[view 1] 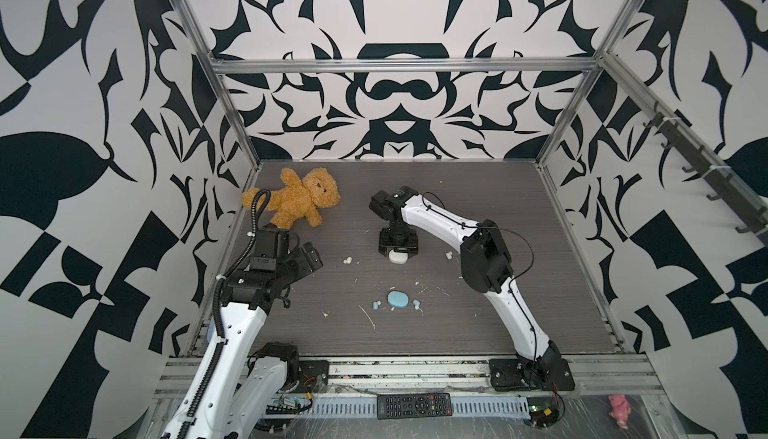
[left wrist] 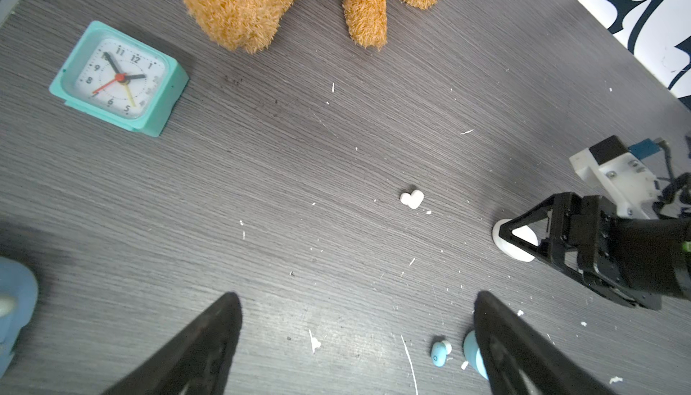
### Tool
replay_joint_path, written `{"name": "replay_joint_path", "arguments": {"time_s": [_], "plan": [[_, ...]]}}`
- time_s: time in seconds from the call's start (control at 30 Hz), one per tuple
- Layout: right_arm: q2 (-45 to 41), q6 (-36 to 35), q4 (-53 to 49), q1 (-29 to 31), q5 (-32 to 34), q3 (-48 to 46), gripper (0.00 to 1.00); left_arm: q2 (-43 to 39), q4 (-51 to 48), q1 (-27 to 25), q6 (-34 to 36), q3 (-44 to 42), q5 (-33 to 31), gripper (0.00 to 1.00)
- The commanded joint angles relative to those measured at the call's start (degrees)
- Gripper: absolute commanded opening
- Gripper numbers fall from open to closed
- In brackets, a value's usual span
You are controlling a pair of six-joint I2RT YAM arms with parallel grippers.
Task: Insert the wireless bluetooth earbuds into the charging case
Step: 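Lower the right gripper and close it on the white charging case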
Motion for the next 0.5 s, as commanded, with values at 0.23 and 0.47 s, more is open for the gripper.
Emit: {"name": "replay_joint_path", "arguments": {"time_s": [0.23, 0.47], "plan": [[-0.1, 0.91, 0.14, 0.32, 1.27, -1.17, 0.73, 0.26, -2.22, -0.15, -0.89, 1.22, 0.62, 0.99], [-0.41, 1.08, 0.53, 0.3, 2.03, -1.77, 0.67, 0.17, -2.15, -0.15, -0.93, 1.22, 0.67, 0.99]]}}
